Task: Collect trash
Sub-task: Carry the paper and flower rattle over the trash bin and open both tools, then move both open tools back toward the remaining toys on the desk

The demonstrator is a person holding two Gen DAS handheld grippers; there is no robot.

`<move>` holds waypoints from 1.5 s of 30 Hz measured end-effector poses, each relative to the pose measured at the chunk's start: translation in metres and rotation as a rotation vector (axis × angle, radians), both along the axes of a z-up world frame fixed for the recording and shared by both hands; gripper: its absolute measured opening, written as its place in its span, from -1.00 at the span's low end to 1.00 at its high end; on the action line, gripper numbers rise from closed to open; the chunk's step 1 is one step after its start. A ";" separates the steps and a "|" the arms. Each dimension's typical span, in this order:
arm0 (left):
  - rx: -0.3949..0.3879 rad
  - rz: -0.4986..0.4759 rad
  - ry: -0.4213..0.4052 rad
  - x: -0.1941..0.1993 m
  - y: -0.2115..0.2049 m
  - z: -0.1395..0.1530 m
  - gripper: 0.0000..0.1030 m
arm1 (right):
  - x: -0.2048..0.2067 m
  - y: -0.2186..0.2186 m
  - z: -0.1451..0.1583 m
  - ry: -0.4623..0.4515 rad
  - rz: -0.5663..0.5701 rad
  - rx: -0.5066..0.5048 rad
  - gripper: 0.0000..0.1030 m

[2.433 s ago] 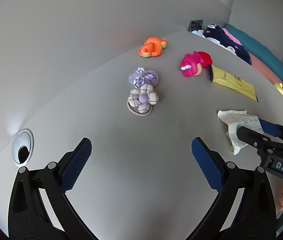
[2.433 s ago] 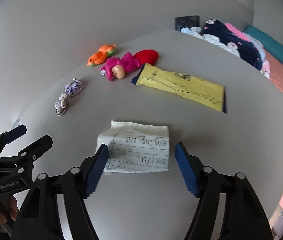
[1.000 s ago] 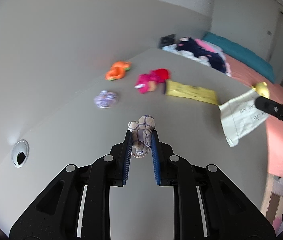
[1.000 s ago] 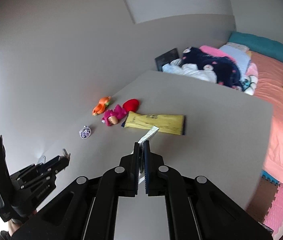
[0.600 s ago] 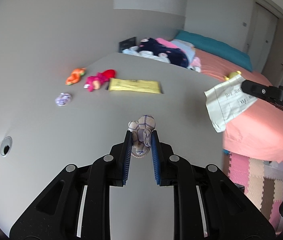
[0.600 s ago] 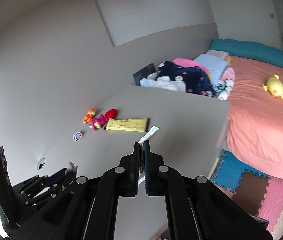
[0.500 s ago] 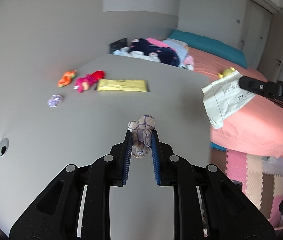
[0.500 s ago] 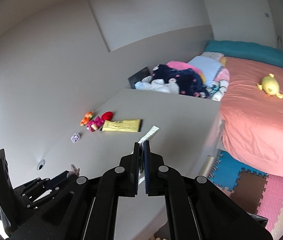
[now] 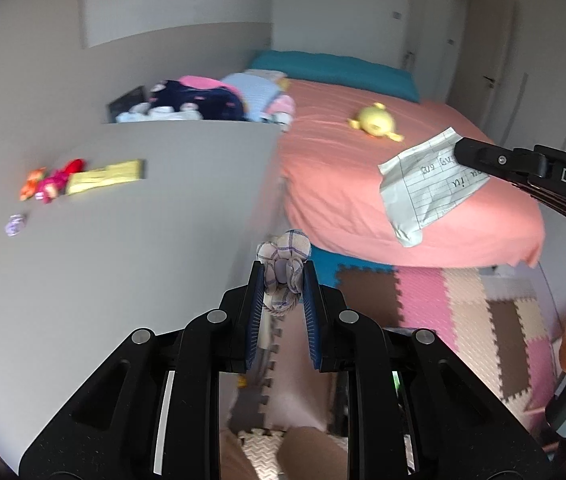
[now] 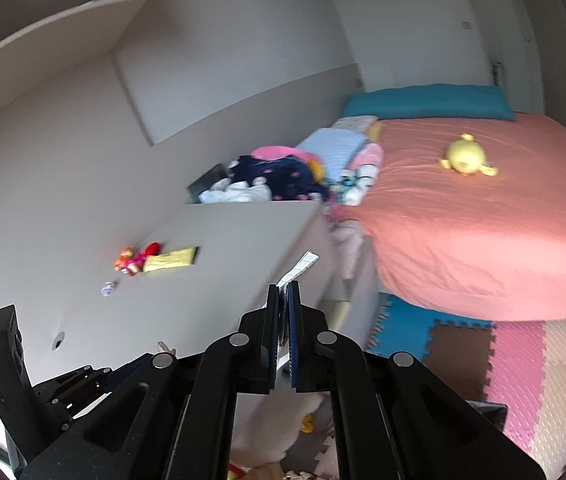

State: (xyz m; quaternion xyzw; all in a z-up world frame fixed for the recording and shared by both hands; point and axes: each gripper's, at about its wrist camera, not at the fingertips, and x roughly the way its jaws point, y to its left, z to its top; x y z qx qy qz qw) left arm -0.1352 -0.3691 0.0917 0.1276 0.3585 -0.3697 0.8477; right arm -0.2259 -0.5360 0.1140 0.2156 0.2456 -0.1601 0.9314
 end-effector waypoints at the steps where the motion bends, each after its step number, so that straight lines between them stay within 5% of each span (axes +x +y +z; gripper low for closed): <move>1: 0.003 -0.024 0.004 -0.008 -0.008 -0.003 -0.63 | -0.007 -0.005 -0.002 0.002 -0.015 0.002 -0.90; 29: 0.175 -0.430 0.201 -0.144 -0.136 -0.106 -0.59 | -0.170 -0.100 -0.115 0.174 -0.311 0.138 -0.90; 30: 0.184 -0.441 0.217 -0.146 -0.138 -0.109 -0.32 | -0.172 -0.102 -0.120 0.186 -0.316 0.146 -0.86; 31: 0.192 -0.445 0.228 -0.147 -0.138 -0.113 0.57 | -0.174 -0.105 -0.126 0.202 -0.325 0.156 -0.74; 32: 0.204 -0.436 0.225 -0.148 -0.138 -0.116 0.95 | -0.176 -0.108 -0.132 0.233 -0.361 0.158 0.02; 33: 0.199 -0.418 0.197 -0.150 -0.137 -0.116 0.89 | -0.177 -0.110 -0.135 0.251 -0.387 0.151 0.99; 45: 0.244 -0.356 0.185 -0.137 -0.130 -0.128 0.89 | -0.188 -0.118 -0.151 0.304 -0.479 0.114 0.95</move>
